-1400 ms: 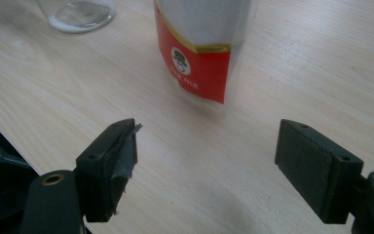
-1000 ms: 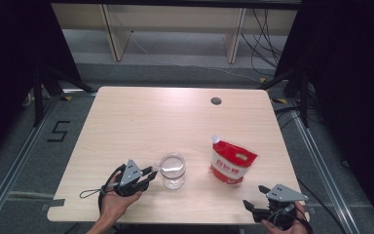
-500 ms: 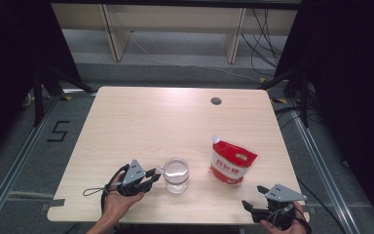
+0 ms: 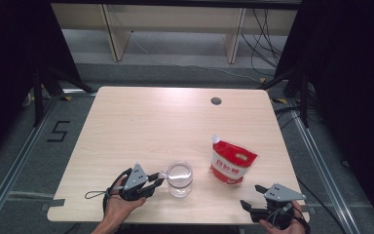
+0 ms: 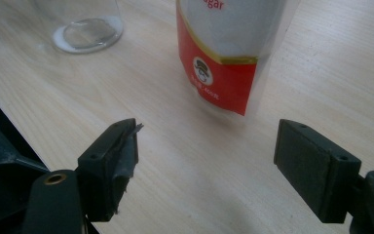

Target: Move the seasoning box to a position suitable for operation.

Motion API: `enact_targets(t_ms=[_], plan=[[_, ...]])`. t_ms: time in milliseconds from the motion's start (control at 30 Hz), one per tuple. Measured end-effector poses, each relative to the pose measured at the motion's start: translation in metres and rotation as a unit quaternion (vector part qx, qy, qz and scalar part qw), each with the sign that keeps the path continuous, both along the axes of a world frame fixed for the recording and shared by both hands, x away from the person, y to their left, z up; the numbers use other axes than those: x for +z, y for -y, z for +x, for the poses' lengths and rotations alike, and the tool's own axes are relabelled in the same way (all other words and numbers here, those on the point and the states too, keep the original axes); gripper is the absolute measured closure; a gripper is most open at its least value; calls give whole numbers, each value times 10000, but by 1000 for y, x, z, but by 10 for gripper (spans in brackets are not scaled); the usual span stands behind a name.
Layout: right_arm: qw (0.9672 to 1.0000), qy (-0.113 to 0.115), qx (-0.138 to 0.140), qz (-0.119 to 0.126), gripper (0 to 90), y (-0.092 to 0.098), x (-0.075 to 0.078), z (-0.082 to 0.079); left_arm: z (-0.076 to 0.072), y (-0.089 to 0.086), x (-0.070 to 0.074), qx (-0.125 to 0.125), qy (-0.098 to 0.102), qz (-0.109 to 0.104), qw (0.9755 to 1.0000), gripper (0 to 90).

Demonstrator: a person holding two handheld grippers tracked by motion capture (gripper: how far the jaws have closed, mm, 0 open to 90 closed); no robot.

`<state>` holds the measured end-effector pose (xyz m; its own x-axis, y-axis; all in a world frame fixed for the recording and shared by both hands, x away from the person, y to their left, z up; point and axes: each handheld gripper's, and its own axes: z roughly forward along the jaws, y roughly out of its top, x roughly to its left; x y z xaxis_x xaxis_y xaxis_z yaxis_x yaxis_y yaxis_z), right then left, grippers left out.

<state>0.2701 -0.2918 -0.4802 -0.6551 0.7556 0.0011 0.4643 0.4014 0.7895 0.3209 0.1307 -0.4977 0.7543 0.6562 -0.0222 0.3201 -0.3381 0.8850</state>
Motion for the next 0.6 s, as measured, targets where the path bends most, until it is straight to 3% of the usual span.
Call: enact_targets(t_ms=[133, 200, 267, 300, 333, 367, 400, 500, 600], plan=[[9999, -104, 112, 30, 252, 0, -3, 3, 0, 1, 1, -110, 55, 74, 9999, 752], [10000, -27, 35, 4, 252, 1, -3, 3, -3, 3, 1, -149, -48, 0, 9999, 741], [10000, -75, 33, 17, 252, 0, -3, 3, 0, 0, 2, -428, -212, -72, 9988, 723], [9998, -191, -48, 65, 252, -2, -2, 1, -1, 1, 1, -344, -422, -207, 9983, 656], [9999, -110, -3, 44, 252, -2, -2, 3, 0, 1, 0, -429, -473, -311, 9975, 584], [10000, -31, 80, -17, 252, -1, -3, 5, -1, 0, 0, -469, -519, -187, 9974, 549], [9999, -66, 98, -23, 252, -2, -3, 5, -2, -2, 0, -449, -371, 59, 9983, 477], [10000, -16, 76, -12, 252, -2, -3, 5, -4, -4, 2, -358, -388, -112, 9985, 423], [9999, -27, 103, -5, 252, -1, -2, 5, -6, -7, 9, -325, -299, -67, 9990, 390]])
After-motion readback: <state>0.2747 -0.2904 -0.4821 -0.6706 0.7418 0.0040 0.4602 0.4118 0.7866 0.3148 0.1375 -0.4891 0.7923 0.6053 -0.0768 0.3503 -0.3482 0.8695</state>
